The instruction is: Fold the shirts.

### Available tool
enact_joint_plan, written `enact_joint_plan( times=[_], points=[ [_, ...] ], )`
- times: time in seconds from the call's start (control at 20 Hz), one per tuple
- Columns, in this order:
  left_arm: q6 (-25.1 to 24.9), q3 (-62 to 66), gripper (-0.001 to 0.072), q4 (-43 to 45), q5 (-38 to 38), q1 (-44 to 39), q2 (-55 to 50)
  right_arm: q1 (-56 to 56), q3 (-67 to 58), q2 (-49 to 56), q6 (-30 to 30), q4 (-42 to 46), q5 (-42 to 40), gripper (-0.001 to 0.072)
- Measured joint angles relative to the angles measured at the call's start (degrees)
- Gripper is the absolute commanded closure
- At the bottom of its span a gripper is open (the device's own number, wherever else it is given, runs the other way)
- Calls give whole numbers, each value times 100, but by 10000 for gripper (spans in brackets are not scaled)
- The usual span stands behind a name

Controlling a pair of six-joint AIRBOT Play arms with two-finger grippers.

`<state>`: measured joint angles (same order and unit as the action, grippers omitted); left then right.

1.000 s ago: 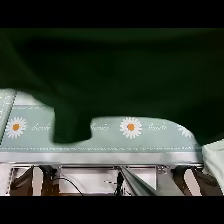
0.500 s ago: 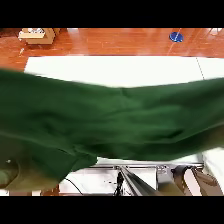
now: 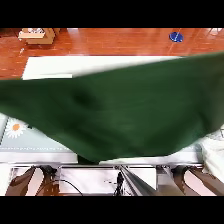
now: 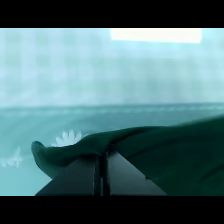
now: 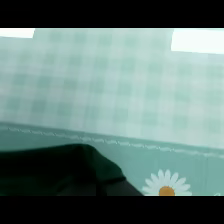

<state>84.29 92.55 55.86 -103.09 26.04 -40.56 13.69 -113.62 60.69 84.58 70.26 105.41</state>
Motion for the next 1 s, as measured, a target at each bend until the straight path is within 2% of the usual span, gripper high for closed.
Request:
enact_joint_plan(
  times=[0.25,0.45,0.7,1.0],
  points=[
    [-90,-1294,668,37,1143,-697,-1097,-538,2,1827,-144,278,-450,696],
    [-291,-1578,668,24,2782,-1541,-2225,-632,2,2796,-295,586,-1377,696],
    [-732,-1606,667,7,4927,-2428,-3493,-573,2,3560,-411,671,-2634,696],
    [-1086,-1611,667,-7,6653,-2916,-4481,-557,0,4223,-457,684,-4144,696]
  ],
)
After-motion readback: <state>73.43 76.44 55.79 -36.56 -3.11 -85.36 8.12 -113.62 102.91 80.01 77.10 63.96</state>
